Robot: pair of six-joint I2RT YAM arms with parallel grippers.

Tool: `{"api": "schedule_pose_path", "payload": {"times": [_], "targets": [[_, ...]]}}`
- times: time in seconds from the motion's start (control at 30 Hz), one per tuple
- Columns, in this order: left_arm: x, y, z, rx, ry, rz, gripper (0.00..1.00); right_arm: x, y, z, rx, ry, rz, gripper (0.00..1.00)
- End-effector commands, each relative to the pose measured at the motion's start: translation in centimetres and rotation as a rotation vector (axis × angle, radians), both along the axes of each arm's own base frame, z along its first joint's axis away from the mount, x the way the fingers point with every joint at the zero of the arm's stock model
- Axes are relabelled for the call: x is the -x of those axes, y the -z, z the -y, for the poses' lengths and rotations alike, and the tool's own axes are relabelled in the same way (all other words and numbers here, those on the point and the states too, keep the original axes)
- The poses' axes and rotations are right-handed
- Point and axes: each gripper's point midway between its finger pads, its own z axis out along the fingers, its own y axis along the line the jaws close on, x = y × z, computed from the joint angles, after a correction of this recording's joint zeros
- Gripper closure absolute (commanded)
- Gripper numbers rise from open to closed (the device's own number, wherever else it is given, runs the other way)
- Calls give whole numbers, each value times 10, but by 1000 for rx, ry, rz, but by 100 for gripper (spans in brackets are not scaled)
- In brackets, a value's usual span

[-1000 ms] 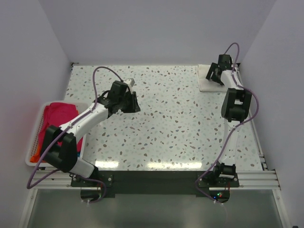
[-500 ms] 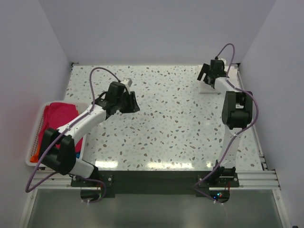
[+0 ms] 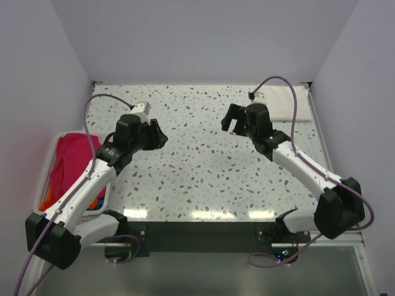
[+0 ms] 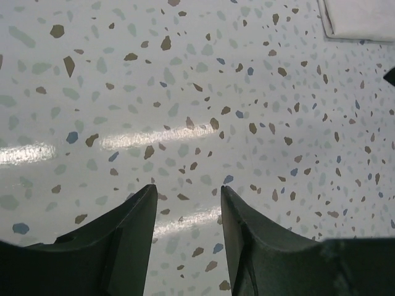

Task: Fold and stack the t-shirts
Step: Reset both grippers

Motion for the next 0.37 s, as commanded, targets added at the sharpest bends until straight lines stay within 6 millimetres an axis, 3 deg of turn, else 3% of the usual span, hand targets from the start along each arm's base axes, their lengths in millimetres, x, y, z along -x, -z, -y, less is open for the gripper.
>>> {"api": "schedule_pose_path", "payload": {"times": [0.0,0.1,0.2,0.33], "targets": [[14,9,-17,-25,-40,5,49,65,25,-9,-61,-41,-85,1],[26,17,-20,-16,-37,1,49,108,24,-2,-103,-87,-82,1],[34,24,-21,-6,-32,-4,49,131,17,13,-101,-89,-57,1],[39,32,-23,-6,-40,-21,49,143,10,29,-72,-54,-54,1]]}}
